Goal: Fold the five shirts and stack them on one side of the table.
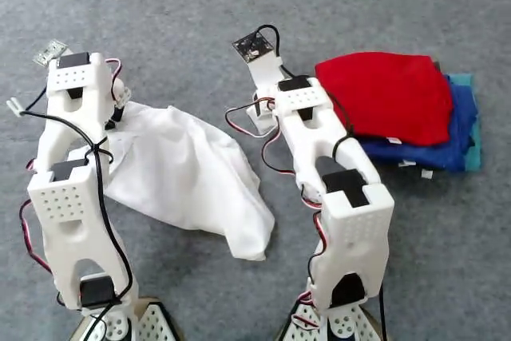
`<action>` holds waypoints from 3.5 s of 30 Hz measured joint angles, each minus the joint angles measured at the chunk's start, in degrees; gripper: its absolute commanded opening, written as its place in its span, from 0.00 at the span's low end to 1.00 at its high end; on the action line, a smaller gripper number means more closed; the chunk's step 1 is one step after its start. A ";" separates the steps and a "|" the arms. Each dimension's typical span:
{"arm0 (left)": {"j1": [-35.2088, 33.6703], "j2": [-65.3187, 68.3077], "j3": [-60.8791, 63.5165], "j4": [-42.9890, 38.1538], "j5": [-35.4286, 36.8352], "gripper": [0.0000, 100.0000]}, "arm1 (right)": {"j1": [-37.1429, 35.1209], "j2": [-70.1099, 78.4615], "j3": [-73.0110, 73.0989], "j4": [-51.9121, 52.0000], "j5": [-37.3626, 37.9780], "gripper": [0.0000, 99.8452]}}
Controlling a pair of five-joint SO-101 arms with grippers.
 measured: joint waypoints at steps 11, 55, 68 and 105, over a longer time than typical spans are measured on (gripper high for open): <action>-10.02 0.09 -41.32 25.67 -13.80 0.03 | -0.18 0.53 -12.66 14.33 0.18 0.02; -55.82 -43.69 18.29 21.98 -52.31 0.03 | -0.79 22.42 -56.26 53.98 -5.54 0.01; -63.56 -43.69 48.62 -0.70 -64.44 0.03 | 0.79 14.95 -44.84 53.98 -5.01 0.29; -59.08 -44.22 68.13 -25.49 -56.79 0.03 | -33.76 24.79 -57.14 53.71 -11.08 0.11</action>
